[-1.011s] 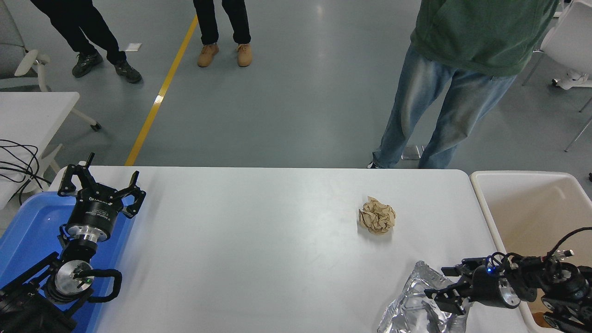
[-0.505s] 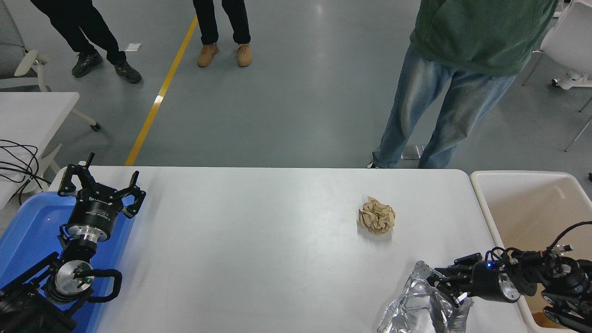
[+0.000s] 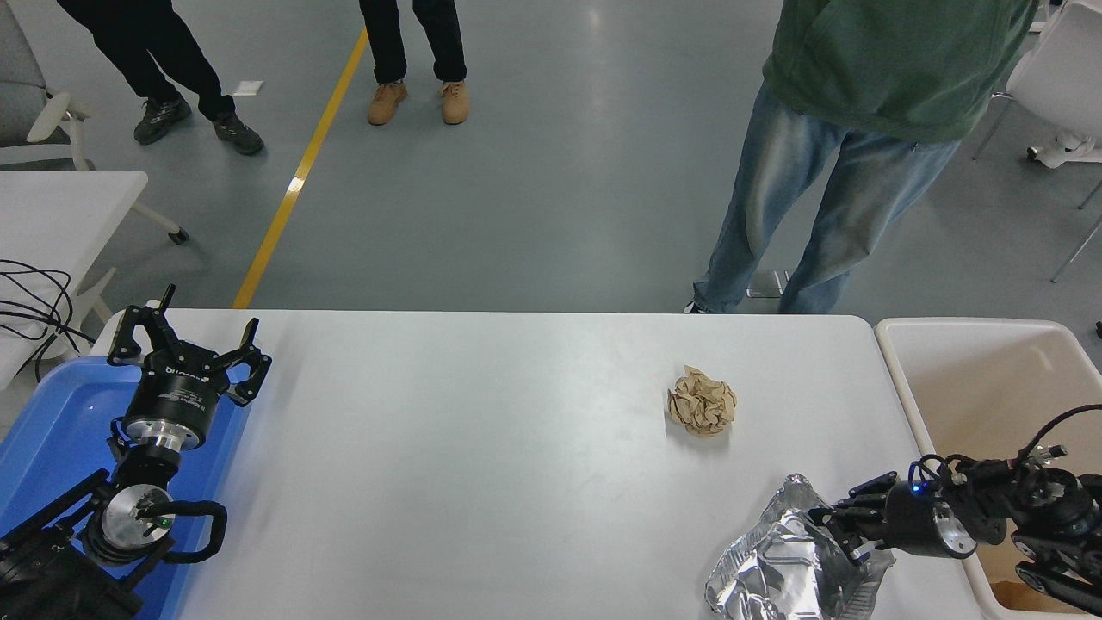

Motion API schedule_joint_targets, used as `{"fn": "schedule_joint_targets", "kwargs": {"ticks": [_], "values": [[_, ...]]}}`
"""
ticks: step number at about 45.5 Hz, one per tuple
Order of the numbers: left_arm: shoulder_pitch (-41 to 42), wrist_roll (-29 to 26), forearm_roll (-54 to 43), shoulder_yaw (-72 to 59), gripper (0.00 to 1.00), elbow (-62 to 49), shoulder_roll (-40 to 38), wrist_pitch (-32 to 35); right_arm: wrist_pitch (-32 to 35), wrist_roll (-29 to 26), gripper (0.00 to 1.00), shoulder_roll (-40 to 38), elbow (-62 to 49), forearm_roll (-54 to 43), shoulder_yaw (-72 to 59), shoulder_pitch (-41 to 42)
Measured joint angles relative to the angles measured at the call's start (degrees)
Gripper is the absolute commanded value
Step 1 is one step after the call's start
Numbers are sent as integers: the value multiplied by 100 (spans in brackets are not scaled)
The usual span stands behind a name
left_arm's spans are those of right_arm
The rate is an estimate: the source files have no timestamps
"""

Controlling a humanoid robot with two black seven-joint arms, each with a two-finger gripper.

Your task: Clean the table surface

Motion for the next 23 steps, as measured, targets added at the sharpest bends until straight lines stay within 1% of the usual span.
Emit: {"fn": "schedule_joint_targets", "kwargs": {"ticks": [23], "values": [[0, 0, 0, 0, 99, 0, -1, 0, 170, 452, 0, -536, 225, 327, 76, 180]]}}
